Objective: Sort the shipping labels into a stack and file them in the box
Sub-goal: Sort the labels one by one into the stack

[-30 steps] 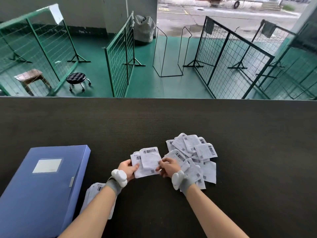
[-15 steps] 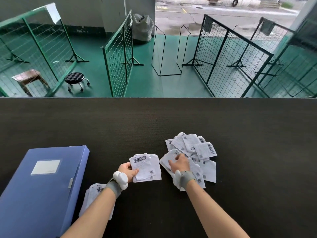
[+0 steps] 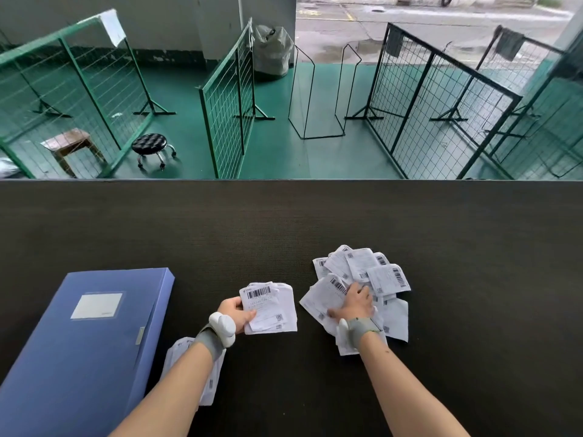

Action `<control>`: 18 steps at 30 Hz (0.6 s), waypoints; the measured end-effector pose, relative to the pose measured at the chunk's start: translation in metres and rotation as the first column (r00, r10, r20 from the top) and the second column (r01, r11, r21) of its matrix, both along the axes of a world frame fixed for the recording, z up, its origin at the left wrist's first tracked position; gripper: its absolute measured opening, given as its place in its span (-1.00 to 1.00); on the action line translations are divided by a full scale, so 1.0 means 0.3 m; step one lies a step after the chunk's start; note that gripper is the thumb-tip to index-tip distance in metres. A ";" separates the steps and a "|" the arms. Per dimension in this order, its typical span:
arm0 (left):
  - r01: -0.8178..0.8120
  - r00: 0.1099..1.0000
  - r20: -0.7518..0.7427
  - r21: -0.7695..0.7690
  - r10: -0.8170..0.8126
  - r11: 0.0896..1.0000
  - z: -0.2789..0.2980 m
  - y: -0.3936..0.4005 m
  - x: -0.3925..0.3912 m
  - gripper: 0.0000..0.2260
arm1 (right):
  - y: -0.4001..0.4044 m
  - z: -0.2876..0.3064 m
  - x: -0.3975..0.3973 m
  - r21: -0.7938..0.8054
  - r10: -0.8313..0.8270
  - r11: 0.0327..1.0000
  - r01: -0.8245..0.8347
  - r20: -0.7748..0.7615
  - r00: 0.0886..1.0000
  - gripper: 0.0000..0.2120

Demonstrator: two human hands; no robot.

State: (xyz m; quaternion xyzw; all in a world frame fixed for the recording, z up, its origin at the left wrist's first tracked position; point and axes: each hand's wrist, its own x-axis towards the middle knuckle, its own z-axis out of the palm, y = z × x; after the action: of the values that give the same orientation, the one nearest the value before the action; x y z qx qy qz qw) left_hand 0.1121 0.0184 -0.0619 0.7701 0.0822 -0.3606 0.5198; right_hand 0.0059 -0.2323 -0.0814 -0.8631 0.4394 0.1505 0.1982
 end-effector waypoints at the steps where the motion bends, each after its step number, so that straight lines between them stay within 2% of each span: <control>1: 0.003 1.000 -0.005 0.001 -0.003 1.000 0.001 0.002 0.000 -0.69 | 0.002 -0.002 -0.002 -0.035 0.000 0.999 0.000 0.016 1.000 -0.13; 5: 0.010 0.999 -0.035 -0.001 -0.010 1.000 -0.003 0.007 -0.006 -0.67 | 0.008 -0.006 -0.011 -0.173 0.030 0.985 -0.012 0.097 0.995 -0.28; 9: 0.013 0.999 -0.040 0.004 -0.013 1.000 -0.009 0.007 -0.009 -0.67 | -0.019 -0.012 -0.003 -0.199 0.078 0.979 -0.037 0.202 0.976 -0.60; 10: 0.012 0.999 -0.035 0.002 -0.012 1.000 -0.010 0.004 -0.010 -0.67 | -0.027 -0.008 0.002 -0.133 0.064 0.991 -0.032 0.249 0.966 -0.70; 12: 0.005 1.000 -0.031 0.000 -0.005 1.000 -0.007 0.000 -0.010 -0.67 | -0.035 0.012 0.015 0.158 -0.106 0.986 0.045 0.401 0.910 -0.84; 14: -0.003 0.999 -0.038 -0.012 0.002 1.000 -0.004 -0.003 -0.007 -0.68 | -0.030 0.043 0.027 0.430 -0.320 0.898 0.091 0.497 0.807 -0.89; 16: -0.003 0.999 -0.052 -0.030 0.001 1.000 -0.003 -0.008 -0.006 -0.69 | -0.019 0.076 0.042 0.577 -0.428 0.814 0.063 0.523 0.737 -0.91; 18: 0.004 0.998 -0.058 -0.033 -0.006 0.999 -0.004 -0.013 -0.005 -0.70 | -0.002 0.103 0.063 0.587 -0.416 0.809 0.024 0.543 0.729 -0.93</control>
State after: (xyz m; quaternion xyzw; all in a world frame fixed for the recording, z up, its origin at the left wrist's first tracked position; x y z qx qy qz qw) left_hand 0.1107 0.0147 -0.0630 0.7507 0.0895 -0.3856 0.5290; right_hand 0.0248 -0.2328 -0.0506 -0.7059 0.3853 -0.0661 0.5907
